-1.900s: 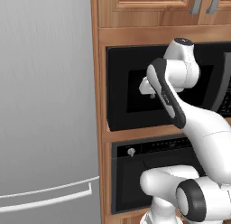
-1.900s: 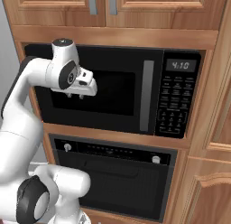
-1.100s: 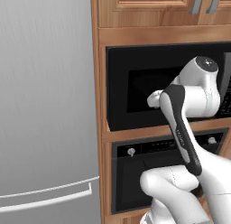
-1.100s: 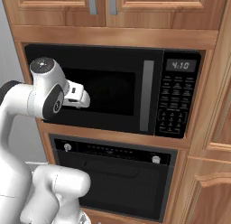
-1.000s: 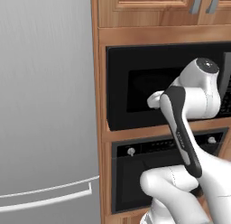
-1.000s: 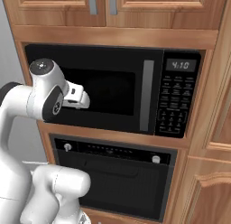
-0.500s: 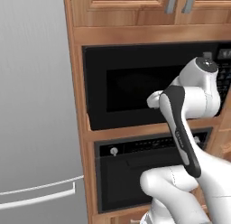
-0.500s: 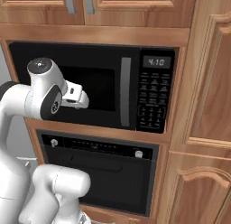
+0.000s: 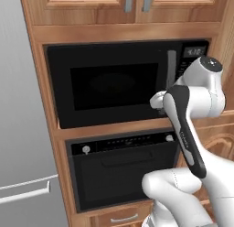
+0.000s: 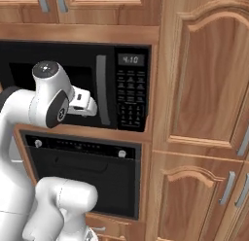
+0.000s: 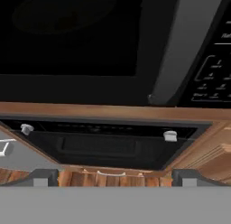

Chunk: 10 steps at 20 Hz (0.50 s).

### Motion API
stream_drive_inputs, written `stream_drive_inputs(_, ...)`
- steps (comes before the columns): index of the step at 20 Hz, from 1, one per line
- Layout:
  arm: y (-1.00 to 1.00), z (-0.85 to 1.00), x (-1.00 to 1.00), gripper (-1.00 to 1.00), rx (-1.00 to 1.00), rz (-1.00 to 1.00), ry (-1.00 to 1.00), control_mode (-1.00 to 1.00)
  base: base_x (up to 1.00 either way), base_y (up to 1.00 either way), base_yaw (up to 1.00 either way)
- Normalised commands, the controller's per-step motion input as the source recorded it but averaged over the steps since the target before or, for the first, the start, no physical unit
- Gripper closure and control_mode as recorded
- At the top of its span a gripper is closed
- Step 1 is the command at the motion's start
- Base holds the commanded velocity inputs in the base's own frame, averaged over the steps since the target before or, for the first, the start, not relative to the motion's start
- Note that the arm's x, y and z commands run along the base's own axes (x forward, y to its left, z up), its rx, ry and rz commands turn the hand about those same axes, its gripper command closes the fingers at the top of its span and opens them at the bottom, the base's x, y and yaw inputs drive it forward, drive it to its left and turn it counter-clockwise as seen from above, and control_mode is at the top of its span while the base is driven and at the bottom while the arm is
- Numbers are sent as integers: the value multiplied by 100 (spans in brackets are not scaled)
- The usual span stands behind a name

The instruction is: The microwave is finished heating the shrimp and lemon. Take the bowl containing the food and place it on the dining counter.

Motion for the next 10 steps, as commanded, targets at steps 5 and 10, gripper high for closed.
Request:
stream_drive_inputs(5, 0, 0, 0, -100, 0, 0, 0, 100, -42, -38, -2)
stream_drive_inputs(10, 0, 0, 0, -100, 0, 0, 0, 100, -31, -66, 0)
